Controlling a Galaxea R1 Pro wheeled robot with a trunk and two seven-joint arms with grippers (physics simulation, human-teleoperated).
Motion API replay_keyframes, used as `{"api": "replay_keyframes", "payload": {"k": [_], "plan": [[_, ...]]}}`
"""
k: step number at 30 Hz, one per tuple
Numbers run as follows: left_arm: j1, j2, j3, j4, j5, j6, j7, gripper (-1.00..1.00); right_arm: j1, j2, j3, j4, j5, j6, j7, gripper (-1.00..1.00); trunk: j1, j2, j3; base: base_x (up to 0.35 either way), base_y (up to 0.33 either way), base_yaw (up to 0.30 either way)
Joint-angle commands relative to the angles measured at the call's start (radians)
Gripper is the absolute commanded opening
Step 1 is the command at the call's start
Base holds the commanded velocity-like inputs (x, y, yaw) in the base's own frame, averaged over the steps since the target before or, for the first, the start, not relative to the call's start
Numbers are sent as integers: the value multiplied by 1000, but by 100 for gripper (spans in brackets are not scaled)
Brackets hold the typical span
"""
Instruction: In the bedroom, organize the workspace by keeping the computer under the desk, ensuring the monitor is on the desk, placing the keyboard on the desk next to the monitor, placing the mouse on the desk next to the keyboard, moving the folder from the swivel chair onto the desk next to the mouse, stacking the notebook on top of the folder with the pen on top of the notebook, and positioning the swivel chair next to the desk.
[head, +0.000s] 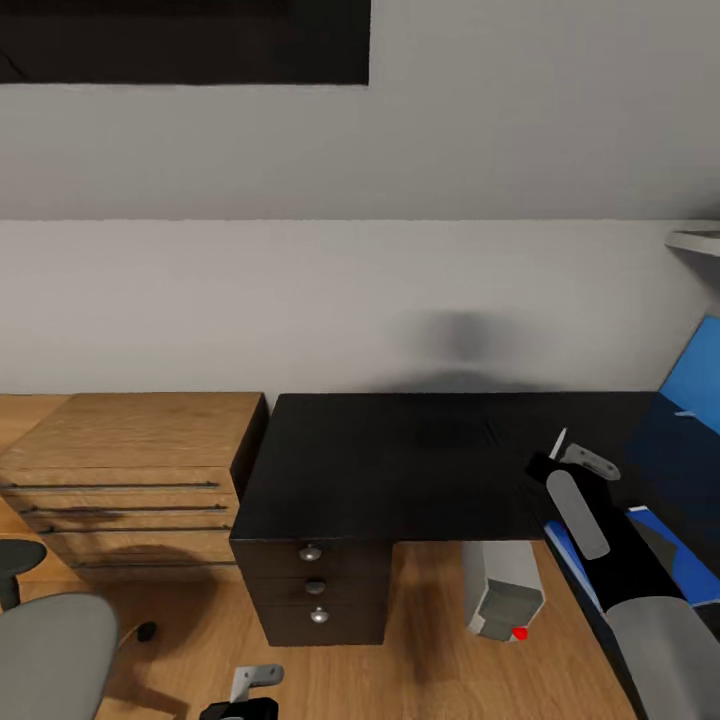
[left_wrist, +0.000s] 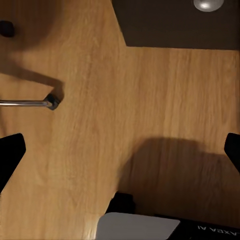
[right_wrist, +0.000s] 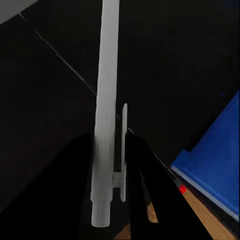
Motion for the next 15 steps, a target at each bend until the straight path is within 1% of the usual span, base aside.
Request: {"api": "replay_keyframes", "payload": {"k": [1, 8, 12, 15], "plan": [[-2, 2, -8, -2, 9, -7, 6, 100, -1, -8, 1, 27, -5, 2, -6, -100, 0, -1, -1, 0, 0, -300], [-2, 2, -8, 6, 10, -7, 11, 100, 0, -12, 3, 60, -3, 2, -1, -100, 0, -1, -1, 0, 0, -300], [-2, 3, -7, 16, 10, -7, 11, 100, 0, -14, 5, 86, -1, 3, 35, -100, 0, -1, -1, 0, 0, -300], [-2, 3, -7, 18, 10, -7, 11, 100, 0, -14, 7, 88, 0, 5, 44, -100, 0, -1, 0, 0, 0, -300]]}}
